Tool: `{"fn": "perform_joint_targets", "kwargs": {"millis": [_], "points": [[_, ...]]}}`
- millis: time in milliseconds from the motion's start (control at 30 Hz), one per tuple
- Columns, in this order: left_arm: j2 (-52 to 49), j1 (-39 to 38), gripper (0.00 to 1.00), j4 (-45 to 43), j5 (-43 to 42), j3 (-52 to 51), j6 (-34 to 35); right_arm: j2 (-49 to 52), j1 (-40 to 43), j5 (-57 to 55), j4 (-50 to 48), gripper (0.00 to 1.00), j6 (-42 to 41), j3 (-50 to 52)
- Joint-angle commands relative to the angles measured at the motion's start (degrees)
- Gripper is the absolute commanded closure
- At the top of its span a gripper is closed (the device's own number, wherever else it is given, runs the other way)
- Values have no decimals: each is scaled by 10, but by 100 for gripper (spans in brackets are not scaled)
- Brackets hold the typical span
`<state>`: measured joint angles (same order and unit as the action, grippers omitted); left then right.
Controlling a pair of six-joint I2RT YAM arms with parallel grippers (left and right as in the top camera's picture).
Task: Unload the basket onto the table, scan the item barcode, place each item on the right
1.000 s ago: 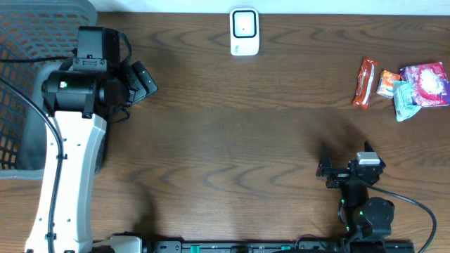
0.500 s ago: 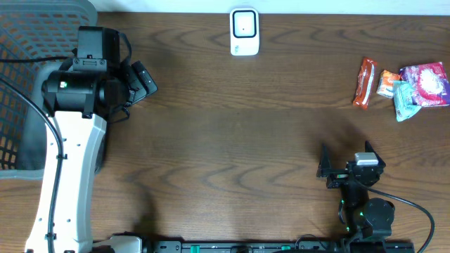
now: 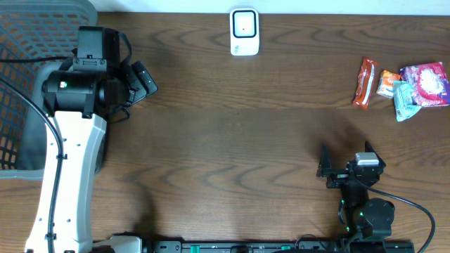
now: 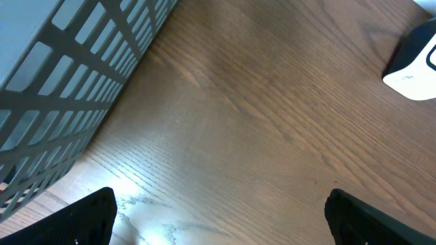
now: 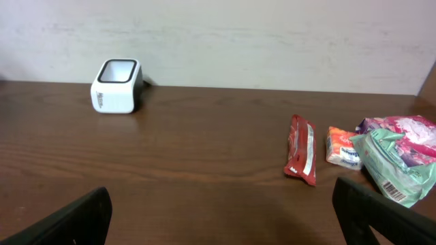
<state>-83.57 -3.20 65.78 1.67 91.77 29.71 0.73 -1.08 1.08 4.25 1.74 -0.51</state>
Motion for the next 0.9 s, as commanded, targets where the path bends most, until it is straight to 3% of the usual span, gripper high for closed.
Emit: {"fn": "perform_joint_targets", "kwargs": {"millis": [0, 867], "points": [[1, 1, 2, 2, 3, 2, -8, -5, 3, -5, 3, 1, -10, 2], [1, 1, 2, 2, 3, 2, -8, -5, -17, -7, 3, 1, 3, 2]]}}
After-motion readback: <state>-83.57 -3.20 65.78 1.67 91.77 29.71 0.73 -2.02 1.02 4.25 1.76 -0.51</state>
